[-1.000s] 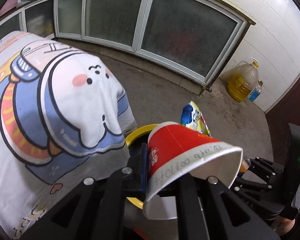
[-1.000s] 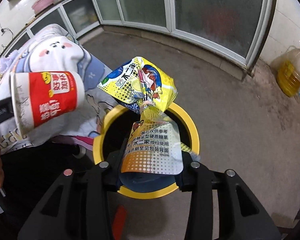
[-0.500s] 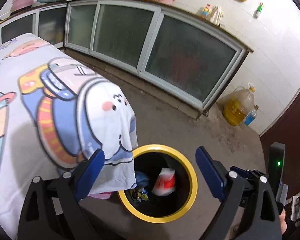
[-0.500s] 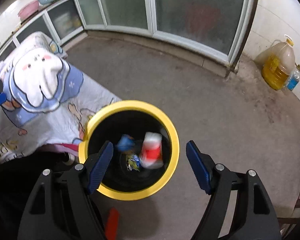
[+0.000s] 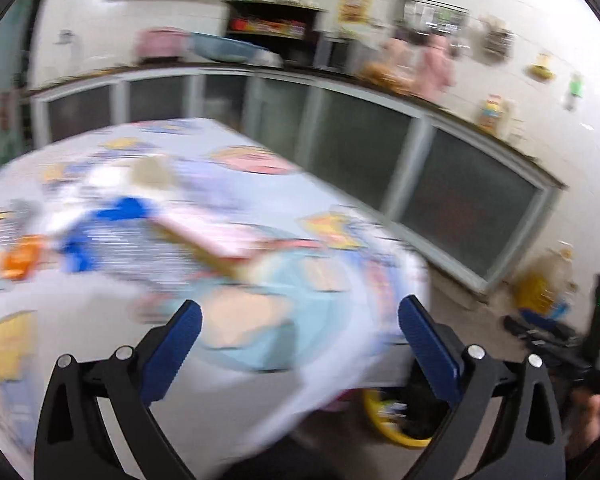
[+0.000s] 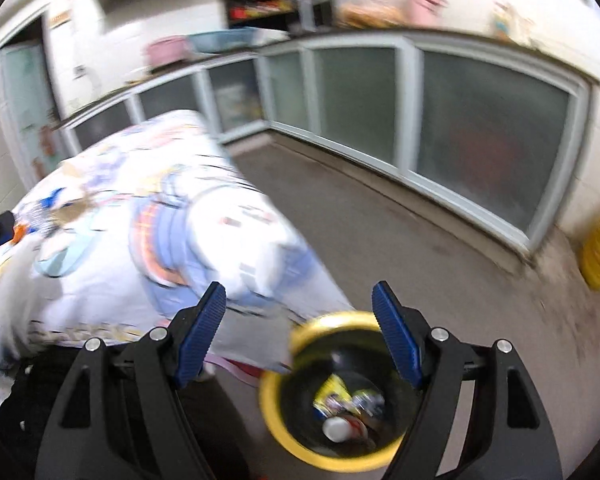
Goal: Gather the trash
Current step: 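Grasp the white tissue with the left tool while the right tool grasps the red paper box, then carry the tissue and red box over the bin and release both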
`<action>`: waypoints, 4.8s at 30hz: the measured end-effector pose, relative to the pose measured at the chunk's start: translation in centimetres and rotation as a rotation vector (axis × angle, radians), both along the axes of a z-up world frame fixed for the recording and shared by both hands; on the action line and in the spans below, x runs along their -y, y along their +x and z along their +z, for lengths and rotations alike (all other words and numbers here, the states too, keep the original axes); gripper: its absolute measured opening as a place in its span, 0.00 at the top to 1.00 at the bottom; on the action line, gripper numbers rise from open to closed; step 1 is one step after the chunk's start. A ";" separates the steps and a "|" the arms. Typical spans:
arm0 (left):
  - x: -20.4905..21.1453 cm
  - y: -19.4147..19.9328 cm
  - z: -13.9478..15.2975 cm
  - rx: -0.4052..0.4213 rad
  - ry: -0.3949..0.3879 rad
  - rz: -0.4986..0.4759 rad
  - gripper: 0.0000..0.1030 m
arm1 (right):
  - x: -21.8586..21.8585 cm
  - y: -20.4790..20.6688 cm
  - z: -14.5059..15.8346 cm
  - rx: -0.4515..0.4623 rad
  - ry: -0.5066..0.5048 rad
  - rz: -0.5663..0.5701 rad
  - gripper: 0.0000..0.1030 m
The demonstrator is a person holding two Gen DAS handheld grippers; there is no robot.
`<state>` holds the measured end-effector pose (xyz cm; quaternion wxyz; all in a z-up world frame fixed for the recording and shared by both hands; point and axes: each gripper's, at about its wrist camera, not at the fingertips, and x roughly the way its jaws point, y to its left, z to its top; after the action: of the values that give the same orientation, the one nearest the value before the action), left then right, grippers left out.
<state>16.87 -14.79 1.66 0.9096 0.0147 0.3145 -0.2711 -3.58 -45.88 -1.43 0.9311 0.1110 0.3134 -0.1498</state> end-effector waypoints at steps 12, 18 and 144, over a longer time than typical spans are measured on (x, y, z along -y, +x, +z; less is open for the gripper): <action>-12.6 7.8 1.7 0.035 0.145 0.300 0.08 | -11.0 12.1 3.9 0.068 -0.032 0.349 0.30; -13.8 14.1 2.2 -0.007 0.162 0.349 0.08 | -13.7 15.5 4.4 0.079 -0.039 0.402 0.30; 20.0 -3.5 -5.9 -0.237 0.007 -0.483 0.08 | 9.1 -6.4 -9.6 -0.348 0.005 -0.243 0.33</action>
<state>13.33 -34.75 -4.29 0.7752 0.0605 0.4073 -0.4791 -9.97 -55.01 -11.02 0.8377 0.1228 0.4543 -0.2771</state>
